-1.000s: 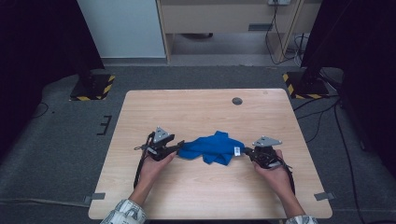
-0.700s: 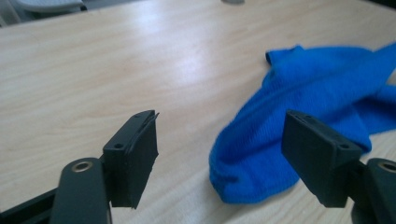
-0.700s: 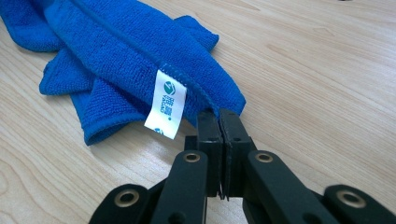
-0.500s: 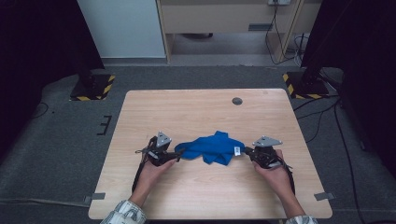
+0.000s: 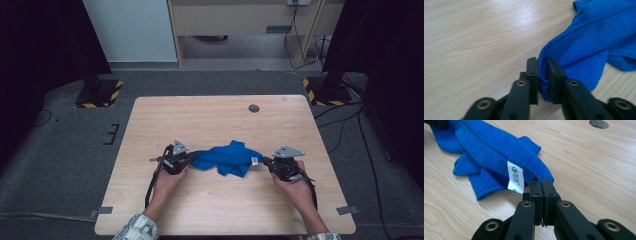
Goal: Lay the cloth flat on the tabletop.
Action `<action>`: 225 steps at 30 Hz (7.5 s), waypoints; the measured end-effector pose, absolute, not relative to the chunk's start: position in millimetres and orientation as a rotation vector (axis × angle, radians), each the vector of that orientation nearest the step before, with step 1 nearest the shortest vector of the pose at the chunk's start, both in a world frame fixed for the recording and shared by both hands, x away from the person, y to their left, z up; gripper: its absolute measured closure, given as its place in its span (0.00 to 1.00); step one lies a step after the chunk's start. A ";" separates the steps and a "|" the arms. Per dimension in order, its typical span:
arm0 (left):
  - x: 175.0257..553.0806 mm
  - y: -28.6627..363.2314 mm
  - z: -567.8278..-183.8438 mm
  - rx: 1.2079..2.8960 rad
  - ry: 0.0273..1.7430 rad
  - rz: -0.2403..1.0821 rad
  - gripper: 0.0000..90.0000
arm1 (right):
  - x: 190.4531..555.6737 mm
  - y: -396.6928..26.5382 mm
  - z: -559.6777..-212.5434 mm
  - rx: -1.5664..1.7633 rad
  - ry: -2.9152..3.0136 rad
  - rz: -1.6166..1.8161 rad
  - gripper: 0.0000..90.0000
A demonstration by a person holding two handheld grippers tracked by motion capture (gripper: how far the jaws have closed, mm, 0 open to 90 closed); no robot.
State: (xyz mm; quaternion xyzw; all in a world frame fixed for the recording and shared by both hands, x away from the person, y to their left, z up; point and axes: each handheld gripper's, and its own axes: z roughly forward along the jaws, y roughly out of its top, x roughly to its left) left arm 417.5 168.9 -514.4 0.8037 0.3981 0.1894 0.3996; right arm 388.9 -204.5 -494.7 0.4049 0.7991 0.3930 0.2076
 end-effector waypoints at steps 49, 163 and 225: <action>462.1 169.3 -411.6 1.910 1.037 0.480 0.94 | 441.8 -215.4 -410.8 1.092 2.110 1.103 0.99; 380.2 140.0 -499.5 1.960 1.055 0.446 0.26 | 387.6 -157.9 -495.1 1.066 2.274 1.277 0.80; 375.1 115.3 -509.1 2.036 0.965 0.453 0.41 | 393.9 -113.9 -531.7 0.933 2.443 1.060 0.85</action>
